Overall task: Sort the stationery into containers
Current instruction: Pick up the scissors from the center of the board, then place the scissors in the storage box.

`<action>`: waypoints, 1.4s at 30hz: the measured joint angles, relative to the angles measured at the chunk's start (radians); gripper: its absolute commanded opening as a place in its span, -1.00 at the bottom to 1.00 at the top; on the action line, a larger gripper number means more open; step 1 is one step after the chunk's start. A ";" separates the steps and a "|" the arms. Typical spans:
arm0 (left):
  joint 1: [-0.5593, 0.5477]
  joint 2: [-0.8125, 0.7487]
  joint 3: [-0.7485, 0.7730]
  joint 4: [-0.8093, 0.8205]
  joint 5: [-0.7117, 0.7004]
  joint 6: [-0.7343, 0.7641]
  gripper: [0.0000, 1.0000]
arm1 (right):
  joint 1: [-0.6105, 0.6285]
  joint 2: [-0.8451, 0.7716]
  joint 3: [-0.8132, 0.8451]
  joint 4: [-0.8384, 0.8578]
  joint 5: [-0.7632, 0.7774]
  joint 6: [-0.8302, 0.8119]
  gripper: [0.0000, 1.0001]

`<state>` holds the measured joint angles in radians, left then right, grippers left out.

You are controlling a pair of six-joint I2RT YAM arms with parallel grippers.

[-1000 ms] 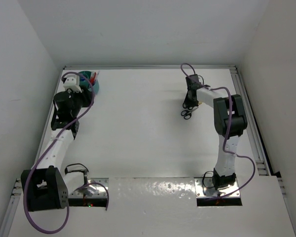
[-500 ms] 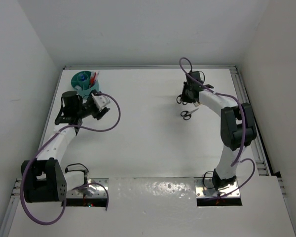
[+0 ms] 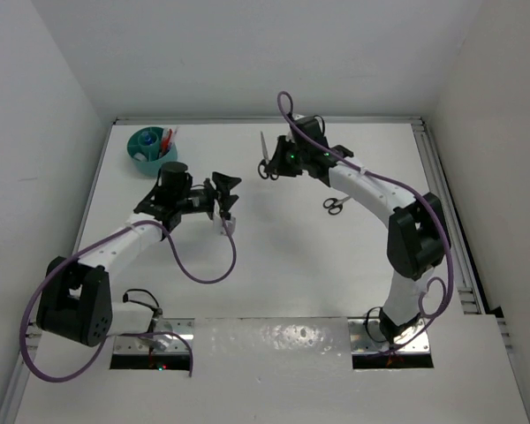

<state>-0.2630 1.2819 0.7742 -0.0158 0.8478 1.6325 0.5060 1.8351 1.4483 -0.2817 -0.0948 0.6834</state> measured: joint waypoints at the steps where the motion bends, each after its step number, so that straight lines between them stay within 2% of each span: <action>1: -0.017 0.014 -0.003 0.011 0.002 0.044 -0.03 | 0.018 0.000 0.017 0.003 -0.011 0.006 -1.00; 7: -0.060 0.087 -0.003 0.042 -0.002 0.180 -0.04 | 0.093 0.007 0.056 0.011 -0.047 0.023 -1.00; 11: -0.077 0.097 -0.004 0.079 -0.039 0.182 -0.09 | 0.094 0.034 0.066 0.006 -0.050 0.026 -1.00; 13: -0.083 0.097 -0.004 0.103 -0.060 0.174 -0.20 | 0.094 0.042 0.066 -0.005 -0.052 0.027 -1.00; 17: -0.083 0.097 -0.004 0.129 -0.097 0.165 -0.27 | 0.105 0.048 0.073 -0.028 -0.061 0.027 -1.00; 20: -0.083 0.097 -0.005 0.141 -0.112 0.163 -0.39 | 0.113 0.055 0.090 -0.038 -0.065 0.025 -1.00; 25: -0.084 0.098 -0.006 0.154 -0.153 0.156 -0.40 | 0.125 0.061 0.101 -0.042 -0.066 0.024 -1.00; 28: -0.086 0.110 -0.006 0.154 -0.185 0.138 -0.52 | 0.127 0.061 0.101 -0.045 -0.067 0.024 -1.00; 29: -0.087 0.114 -0.006 0.156 -0.190 0.137 -0.66 | 0.127 0.061 0.101 -0.047 -0.065 0.023 -1.00; 34: -0.097 0.119 -0.003 0.165 -0.221 0.118 -1.00 | 0.126 0.063 0.101 -0.053 -0.065 0.022 -1.00; 40: -0.098 0.120 -0.003 0.170 -0.225 0.103 -1.00 | 0.126 0.063 0.101 -0.049 -0.063 0.021 -1.00; 42: -0.098 0.119 -0.003 0.170 -0.227 0.088 -1.00 | 0.126 0.063 0.100 -0.048 -0.063 0.020 -0.77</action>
<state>-0.3614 1.4014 0.7712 0.1539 0.6212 1.7206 0.6315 1.8980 1.5486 -0.3302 -0.1577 0.7033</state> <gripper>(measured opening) 0.077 0.124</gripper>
